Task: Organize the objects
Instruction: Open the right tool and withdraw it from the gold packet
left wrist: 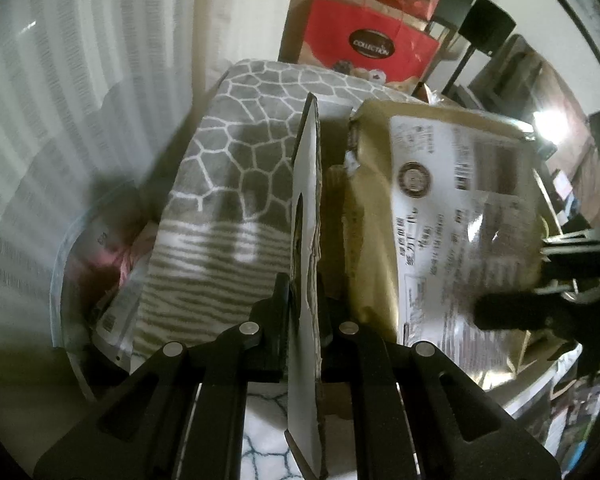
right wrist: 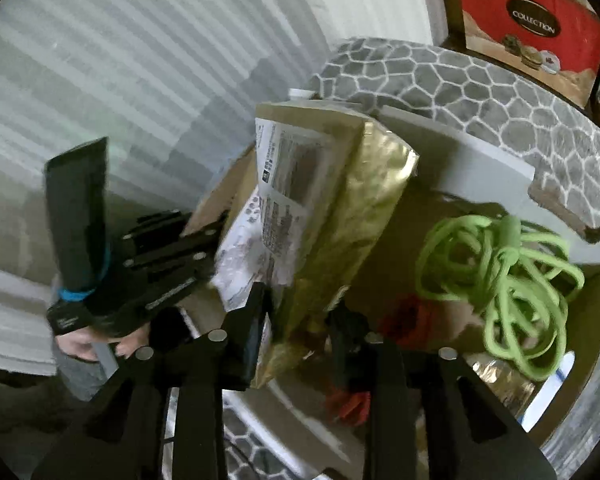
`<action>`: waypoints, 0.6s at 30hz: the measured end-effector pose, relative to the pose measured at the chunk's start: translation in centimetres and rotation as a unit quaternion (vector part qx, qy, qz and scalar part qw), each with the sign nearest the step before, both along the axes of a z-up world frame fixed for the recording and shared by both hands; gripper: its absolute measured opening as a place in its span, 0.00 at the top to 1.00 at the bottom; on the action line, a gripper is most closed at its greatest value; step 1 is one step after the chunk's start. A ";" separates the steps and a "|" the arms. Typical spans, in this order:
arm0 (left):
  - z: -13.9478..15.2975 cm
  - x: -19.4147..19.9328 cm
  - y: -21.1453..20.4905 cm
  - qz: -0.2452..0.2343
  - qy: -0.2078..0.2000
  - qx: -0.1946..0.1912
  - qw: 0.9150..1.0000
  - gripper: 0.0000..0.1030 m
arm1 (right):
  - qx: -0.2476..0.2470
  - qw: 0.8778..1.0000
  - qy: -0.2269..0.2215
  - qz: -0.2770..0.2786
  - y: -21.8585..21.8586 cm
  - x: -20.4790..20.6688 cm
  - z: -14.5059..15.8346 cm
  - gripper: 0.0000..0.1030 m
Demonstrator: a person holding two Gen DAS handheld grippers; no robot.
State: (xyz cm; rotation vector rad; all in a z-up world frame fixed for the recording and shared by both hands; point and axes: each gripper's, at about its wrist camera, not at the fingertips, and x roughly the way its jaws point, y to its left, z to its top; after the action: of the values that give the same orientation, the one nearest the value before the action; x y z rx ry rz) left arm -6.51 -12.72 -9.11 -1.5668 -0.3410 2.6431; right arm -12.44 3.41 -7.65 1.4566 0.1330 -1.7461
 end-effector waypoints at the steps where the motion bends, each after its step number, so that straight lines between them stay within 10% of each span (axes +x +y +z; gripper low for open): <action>1: 0.0 0.0 0.0 0.000 0.000 0.000 1.000 0.92 | 0.015 1.000 0.010 -0.006 0.0 -0.2 0.0 0.52; 9: -0.1 0.0 -0.1 0.000 0.001 0.000 1.000 0.92 | -0.015 0.995 0.044 -0.084 2.5 -0.9 1.9 0.47; 18: -0.1 0.1 -0.2 0.000 0.000 -0.002 1.000 0.93 | 0.003 0.996 0.063 -0.058 -0.2 0.5 -0.3 0.71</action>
State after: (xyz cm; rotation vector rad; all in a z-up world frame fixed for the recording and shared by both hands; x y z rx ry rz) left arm -6.44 -12.91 -9.18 -1.5675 -0.3360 2.6446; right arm -11.93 3.22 -7.97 1.3813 0.1212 -1.9335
